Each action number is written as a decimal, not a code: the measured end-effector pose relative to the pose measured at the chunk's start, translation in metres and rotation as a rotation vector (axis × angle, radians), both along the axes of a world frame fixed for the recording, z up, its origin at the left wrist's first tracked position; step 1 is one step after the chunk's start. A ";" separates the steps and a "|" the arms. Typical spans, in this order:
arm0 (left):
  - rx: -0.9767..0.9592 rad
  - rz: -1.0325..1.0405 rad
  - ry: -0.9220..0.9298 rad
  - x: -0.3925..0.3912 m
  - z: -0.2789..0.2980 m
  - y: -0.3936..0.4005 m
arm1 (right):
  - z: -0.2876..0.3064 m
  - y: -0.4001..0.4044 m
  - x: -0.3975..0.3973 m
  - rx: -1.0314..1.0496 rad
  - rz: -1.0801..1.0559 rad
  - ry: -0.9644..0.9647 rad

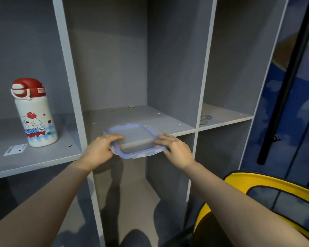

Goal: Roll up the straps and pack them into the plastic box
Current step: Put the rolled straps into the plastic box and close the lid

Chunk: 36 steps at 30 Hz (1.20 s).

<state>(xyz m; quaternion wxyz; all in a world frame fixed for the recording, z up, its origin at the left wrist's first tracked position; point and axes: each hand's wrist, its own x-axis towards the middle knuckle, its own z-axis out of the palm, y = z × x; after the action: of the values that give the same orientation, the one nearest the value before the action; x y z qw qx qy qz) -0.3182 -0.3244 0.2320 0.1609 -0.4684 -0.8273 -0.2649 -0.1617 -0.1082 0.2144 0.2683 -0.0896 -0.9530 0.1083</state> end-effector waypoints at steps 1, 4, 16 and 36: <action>0.020 -0.015 0.006 0.002 0.001 0.003 | -0.001 0.002 0.007 0.000 -0.009 0.024; 0.111 -0.108 0.072 0.014 0.003 0.016 | -0.001 0.011 0.027 -0.081 -0.034 0.186; 0.199 -0.378 0.000 0.110 0.025 0.084 | 0.007 0.053 0.135 -0.534 -0.106 0.509; -0.011 -0.500 -0.681 0.255 -0.050 0.236 | -0.071 0.107 0.324 -0.707 -0.665 0.499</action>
<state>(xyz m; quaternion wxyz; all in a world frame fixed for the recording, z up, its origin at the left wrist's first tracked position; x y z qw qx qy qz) -0.0629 -0.0881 0.1815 -0.1932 -0.5412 -0.6956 -0.4312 0.1625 -0.0014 0.1434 0.4594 -0.4427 -0.6861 0.3495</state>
